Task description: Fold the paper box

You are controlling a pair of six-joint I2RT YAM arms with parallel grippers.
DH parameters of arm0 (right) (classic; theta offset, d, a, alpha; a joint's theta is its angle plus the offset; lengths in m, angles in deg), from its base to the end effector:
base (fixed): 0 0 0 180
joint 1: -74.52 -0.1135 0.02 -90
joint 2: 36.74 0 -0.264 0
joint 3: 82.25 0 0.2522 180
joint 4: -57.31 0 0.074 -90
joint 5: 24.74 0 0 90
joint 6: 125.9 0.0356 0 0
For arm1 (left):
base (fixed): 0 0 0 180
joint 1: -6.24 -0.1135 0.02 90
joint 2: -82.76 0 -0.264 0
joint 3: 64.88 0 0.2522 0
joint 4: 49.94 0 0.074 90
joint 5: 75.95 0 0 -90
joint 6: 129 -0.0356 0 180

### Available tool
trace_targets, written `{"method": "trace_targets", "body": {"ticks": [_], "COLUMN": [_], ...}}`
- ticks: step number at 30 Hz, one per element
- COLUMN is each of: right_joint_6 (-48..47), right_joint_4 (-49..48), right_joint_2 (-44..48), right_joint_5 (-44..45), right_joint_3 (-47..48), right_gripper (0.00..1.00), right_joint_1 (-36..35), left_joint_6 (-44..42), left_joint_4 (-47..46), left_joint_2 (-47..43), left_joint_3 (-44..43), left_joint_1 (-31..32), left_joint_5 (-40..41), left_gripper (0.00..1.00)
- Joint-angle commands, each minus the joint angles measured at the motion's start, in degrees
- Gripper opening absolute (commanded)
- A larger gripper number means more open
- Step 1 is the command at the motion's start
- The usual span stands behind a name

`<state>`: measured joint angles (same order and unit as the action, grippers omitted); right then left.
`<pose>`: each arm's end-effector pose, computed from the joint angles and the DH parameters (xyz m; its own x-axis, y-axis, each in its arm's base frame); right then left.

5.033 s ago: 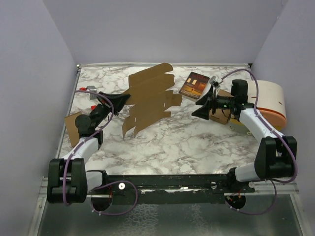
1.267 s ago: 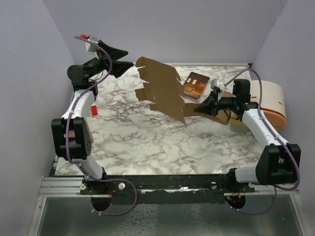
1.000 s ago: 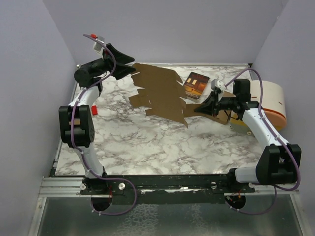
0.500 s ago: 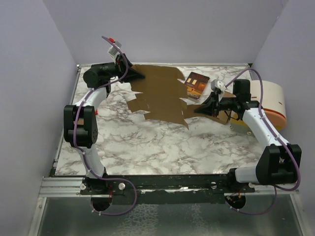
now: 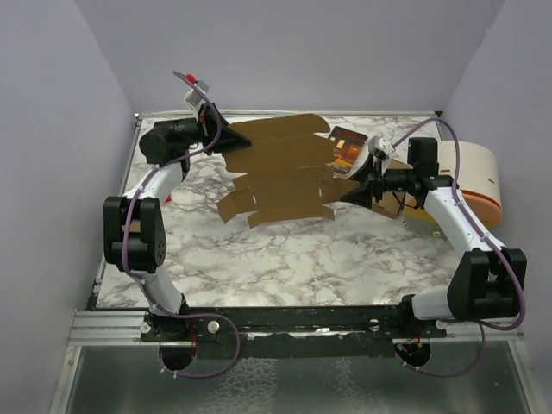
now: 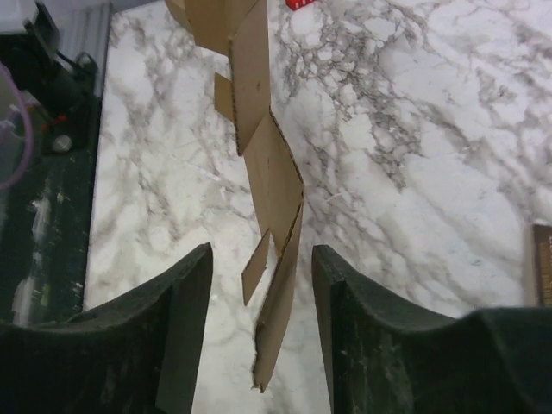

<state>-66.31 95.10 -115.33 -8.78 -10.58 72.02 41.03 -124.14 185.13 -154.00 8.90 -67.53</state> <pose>0.2759 0.0463 0.2829 -0.2545 -0.1504 -0.9553 -0.9548 0.1957 0.2236 0.3585 -0.0519 0.3828 -0.3281 -0.1291 -0.9358 0.9443 -0.0185 -0.3285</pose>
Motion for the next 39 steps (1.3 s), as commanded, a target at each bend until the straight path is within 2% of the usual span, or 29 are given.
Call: {"method": "trace_targets", "body": {"ticks": [1,4,7,9,12,13,15,17,21,24,27,33,36,39], "right_joint_6": [2.8,3.0,2.7,1.8,-0.6,-0.8,0.0,3.0,6.3,6.2,7.7,13.4,14.8,19.0], "right_joint_4": [-1.2,0.6,2.3,4.1,7.9,8.8,9.6,8.6,8.2,9.2,6.9,-1.1,-2.8,-9.3], "right_joint_2": [-1.0,-1.3,-0.7,-0.2,0.5,0.6,0.8,0.6,-1.5,-2.9,-3.9,-5.7,-6.1,-4.7], "right_joint_5": [0.6,-1.6,-4.2,-5.5,-6.4,-6.7,-8.0,-8.7,-7.7,-5.1,-1.9,4.0,2.5,-1.1], "right_joint_3": [2.8,4.1,5.1,6.1,9.6,10.9,13.5,16.0,22.5,25.6,25.4,23.4,22.5,17.7], "right_gripper": [0.63,0.78,0.86,0.89,0.90,0.90,0.90,0.90,0.91,0.91,0.90,0.89,0.76,0.51], "right_joint_1": [0.2,0.2,0.2,0.2,0.2,0.2,0.2,0.1,-1.5,-5.5,-7.8,-8.0,-8.0,-8.3], "left_joint_6": [-4.7,-10.0,-15.6,-21.8,-36.5,-42.7,-56.1,-61.9,-61.4,-60.4,-58.8,-57.8,-56.9,-55.5], "left_joint_4": [-14.1,-14.1,-11.1,-4.8,13.9,25.0,40.9,49.7,52.0,51.5,50.1,49.5,48.5,46.5], "left_joint_2": [-7.1,-12.6,-18.0,-22.4,-29.9,-32.5,-37.2,-40.1,-42.3,-43.5,-43.6,-43.6,-43.4,-43.2], "left_joint_3": [7.7,17.5,26.1,29.6,32.7,33.0,32.2,31.4,31.6,32.3,32.7,32.7,32.8,33.3], "left_joint_1": [0.0,-0.1,-0.1,-0.1,0.5,0.9,2.0,3.2,3.9,4.5,5.3,6.6,7.1,7.6], "left_joint_5": [1.7,5.0,8.5,11.3,15.2,16.9,19.9,21.5,21.3,21.3,20.6,20.1,20.3,20.9], "left_gripper": [0.00,0.00,0.00,0.00,0.00,0.00,0.00,0.00,0.00,0.00,0.00,0.00,0.00,0.00]}}
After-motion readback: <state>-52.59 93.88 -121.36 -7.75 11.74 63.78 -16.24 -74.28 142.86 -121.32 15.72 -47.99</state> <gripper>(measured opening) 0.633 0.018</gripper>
